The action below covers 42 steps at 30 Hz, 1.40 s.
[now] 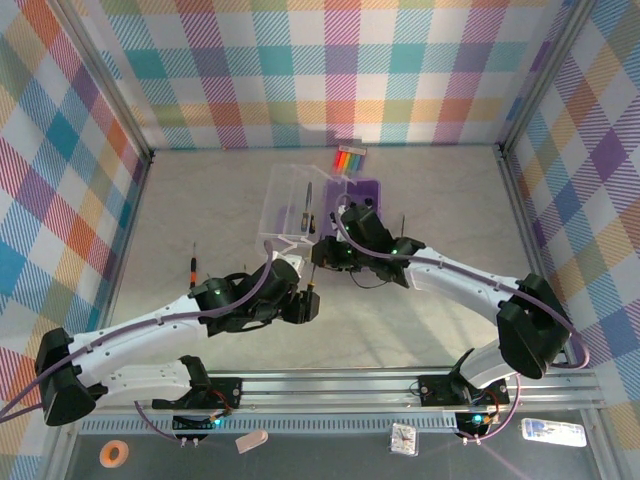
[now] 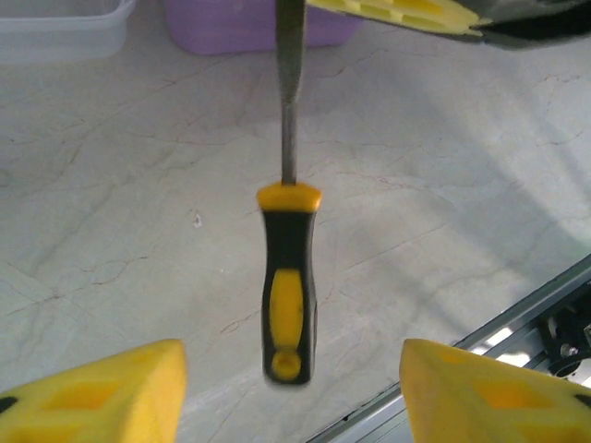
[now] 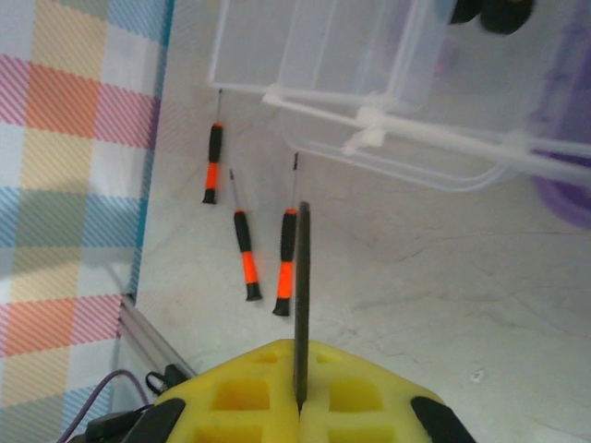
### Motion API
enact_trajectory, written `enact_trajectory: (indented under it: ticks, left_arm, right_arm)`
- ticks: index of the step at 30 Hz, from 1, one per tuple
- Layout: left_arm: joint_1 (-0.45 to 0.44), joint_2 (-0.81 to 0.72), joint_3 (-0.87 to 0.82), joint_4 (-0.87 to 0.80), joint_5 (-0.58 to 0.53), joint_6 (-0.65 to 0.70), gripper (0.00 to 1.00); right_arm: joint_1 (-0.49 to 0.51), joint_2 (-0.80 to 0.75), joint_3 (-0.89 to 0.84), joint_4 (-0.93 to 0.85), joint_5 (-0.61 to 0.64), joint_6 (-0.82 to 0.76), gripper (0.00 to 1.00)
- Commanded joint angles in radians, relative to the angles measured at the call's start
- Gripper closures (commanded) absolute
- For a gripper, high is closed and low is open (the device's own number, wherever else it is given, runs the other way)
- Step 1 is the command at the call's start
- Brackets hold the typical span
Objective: Pack the tool kit
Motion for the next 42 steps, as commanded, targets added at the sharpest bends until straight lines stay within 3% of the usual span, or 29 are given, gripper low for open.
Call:
enact_trajectory:
  ticks: [1, 5, 8, 12, 18, 23, 28, 30, 33, 42]
  left_arm:
    - [-0.008, -0.098, 0.022, -0.115, -0.131, -0.025, 0.25]
    - [-0.006, -0.241, -0.035, -0.271, -0.43, -0.175, 0.09]
    - [-0.006, -0.339, -0.09, -0.32, -0.499, -0.245, 0.06]
    - [-0.006, -0.417, -0.126, -0.344, -0.496, -0.285, 0.05]
    - [-0.006, -0.425, -0.113, -0.406, -0.484, -0.312, 0.05]
    - [-0.006, -0.423, -0.099, -0.415, -0.486, -0.309, 0.05]
    - [-0.006, -0.4, -0.079, -0.405, -0.496, -0.288, 0.05]
    - [-0.006, -0.383, -0.07, -0.395, -0.494, -0.278, 0.05]
    - [-0.006, -0.352, -0.059, -0.379, -0.491, -0.266, 0.05]
    - [-0.006, -0.312, -0.052, -0.333, -0.483, -0.266, 0.04]
  right_arm:
    - [-0.063, -0.012, 0.067, -0.105, 0.064, -0.067, 1.0]
    - [-0.182, 0.052, 0.205, -0.245, 0.08, -0.163, 1.0]
    - [-0.265, 0.137, 0.305, -0.264, 0.043, -0.205, 1.0]
    - [-0.312, 0.33, 0.516, -0.325, -0.047, -0.252, 0.99]
    - [-0.316, 0.585, 0.807, -0.454, -0.067, -0.289, 0.99]
    - [-0.316, 0.69, 0.894, -0.472, -0.148, -0.257, 0.97]
    - [-0.316, 0.714, 0.905, -0.478, -0.169, -0.241, 0.92]
    - [-0.316, 0.721, 0.914, -0.491, -0.168, -0.241, 0.8]
    - [-0.316, 0.715, 0.925, -0.51, -0.168, -0.253, 0.73]
    - [-0.316, 0.54, 0.845, -0.497, -0.09, -0.267, 0.62]
